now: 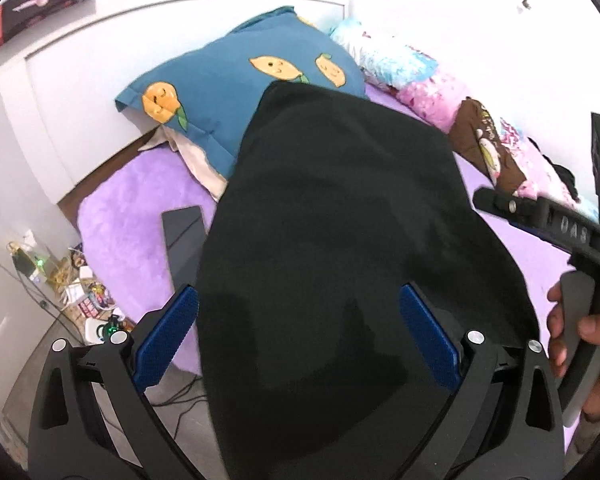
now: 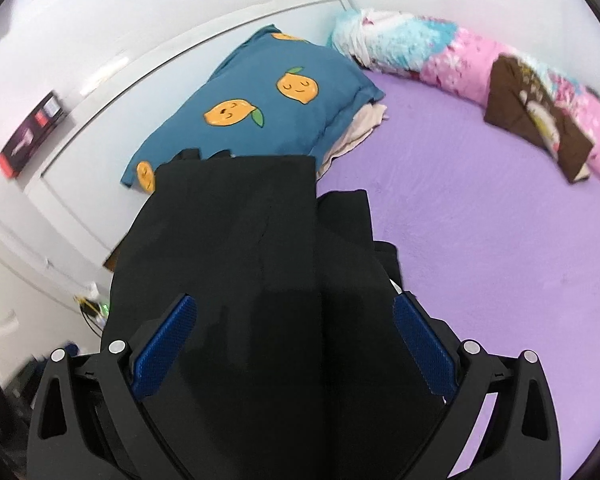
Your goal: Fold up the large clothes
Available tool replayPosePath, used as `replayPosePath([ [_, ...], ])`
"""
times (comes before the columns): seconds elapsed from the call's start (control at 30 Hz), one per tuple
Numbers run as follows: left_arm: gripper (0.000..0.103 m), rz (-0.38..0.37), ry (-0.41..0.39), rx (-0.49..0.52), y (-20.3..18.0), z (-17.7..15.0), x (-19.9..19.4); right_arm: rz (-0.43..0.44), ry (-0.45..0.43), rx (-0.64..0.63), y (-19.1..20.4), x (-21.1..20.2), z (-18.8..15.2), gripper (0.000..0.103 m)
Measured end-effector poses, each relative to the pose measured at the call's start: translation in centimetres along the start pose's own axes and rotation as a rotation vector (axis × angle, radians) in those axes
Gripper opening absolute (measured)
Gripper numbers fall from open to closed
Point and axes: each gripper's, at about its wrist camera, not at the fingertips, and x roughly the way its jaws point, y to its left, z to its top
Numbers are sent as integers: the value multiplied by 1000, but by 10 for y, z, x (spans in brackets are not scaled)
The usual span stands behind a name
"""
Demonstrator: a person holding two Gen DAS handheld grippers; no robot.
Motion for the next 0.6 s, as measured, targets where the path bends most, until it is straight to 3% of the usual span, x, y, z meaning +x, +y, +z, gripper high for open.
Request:
replayPosePath([
  [0.1, 97, -7, -18, 1, -1, -9, -23, -31, -21, -42, 10, -24, -17, 96],
  [0.27, 97, 8, -50, 20, -5, -27, -60, 74, 20, 40, 11, -55, -45, 97],
  [0.6, 97, 42, -73, 23, -7, -65, -114, 48, -30, -24, 33, -114, -96, 97],
])
